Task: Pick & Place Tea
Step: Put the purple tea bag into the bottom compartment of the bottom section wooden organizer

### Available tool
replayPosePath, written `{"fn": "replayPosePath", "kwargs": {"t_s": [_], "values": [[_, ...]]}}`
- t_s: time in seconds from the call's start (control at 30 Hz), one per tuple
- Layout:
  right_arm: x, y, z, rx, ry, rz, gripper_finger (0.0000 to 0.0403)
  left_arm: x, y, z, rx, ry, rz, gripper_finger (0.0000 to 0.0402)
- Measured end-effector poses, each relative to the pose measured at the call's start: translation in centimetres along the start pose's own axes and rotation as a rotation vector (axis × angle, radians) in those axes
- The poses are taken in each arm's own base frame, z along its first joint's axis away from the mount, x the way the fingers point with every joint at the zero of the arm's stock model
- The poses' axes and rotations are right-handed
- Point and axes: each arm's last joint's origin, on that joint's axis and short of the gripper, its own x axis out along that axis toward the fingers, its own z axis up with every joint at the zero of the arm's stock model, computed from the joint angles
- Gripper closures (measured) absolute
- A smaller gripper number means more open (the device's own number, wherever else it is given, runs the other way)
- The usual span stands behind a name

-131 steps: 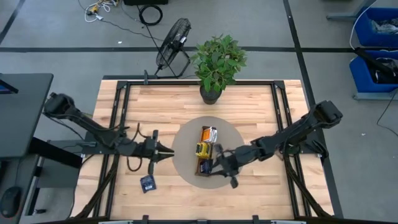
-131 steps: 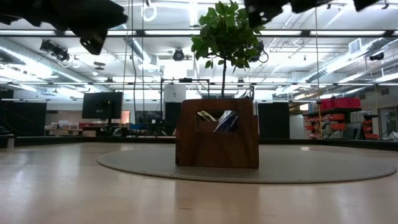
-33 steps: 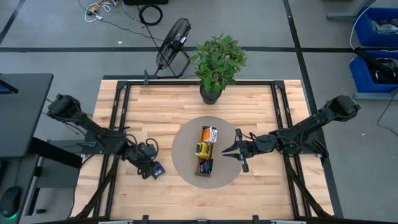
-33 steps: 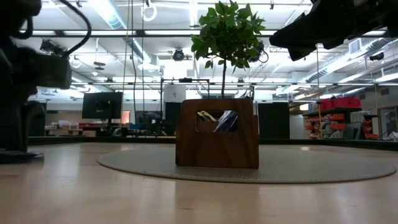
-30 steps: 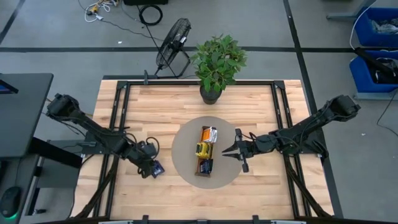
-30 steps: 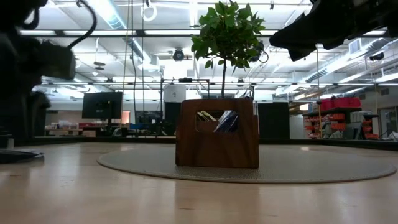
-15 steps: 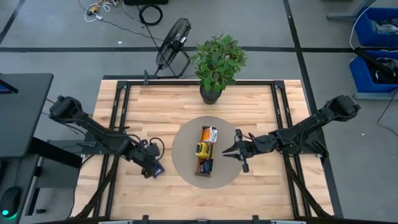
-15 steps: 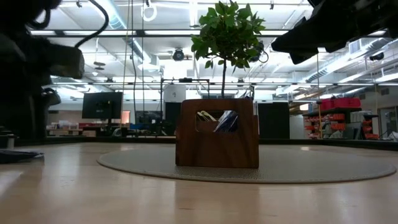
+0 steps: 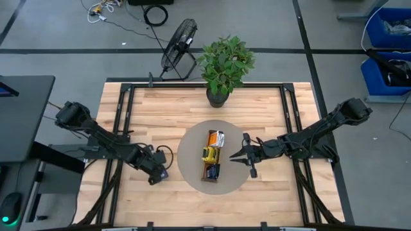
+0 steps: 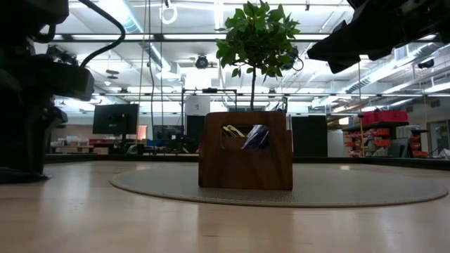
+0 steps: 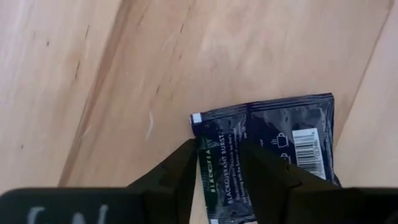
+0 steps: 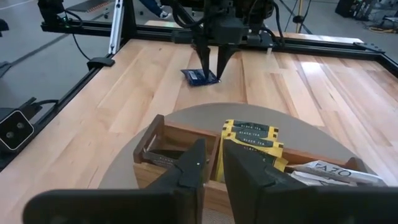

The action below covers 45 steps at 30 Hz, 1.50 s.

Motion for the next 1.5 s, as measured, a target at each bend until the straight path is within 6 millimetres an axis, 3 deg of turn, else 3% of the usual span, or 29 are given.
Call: {"fn": "replayPosePath", "kwargs": {"t_s": [0.47,0.7,0.9,1.23,1.5], "values": [[0.0,0.0,0.0,0.000,0.000,-0.002,0.0341,0.1,-0.4,-0.3,0.063,-0.067,0.029,0.0330],[0.0,0.0,0.0,-0.001,0.002,-0.003,0.0341,0.1,-0.4,-0.2,0.070,-0.079,0.027,0.0393],[0.0,-0.1,0.1,0.003,-0.012,-0.012,0.0341,-0.6,-0.8,0.3,0.126,-0.107,0.000,0.0397],[0.0,-0.4,1.5,0.054,-0.155,-0.020,0.0341,-4.3,-3.2,4.1,0.338,-0.299,0.092,0.0398],[0.3,-1.3,1.6,0.177,-0.163,-0.049,0.0340,-7.6,-3.7,7.7,0.448,-0.447,0.273,0.0398]]}}
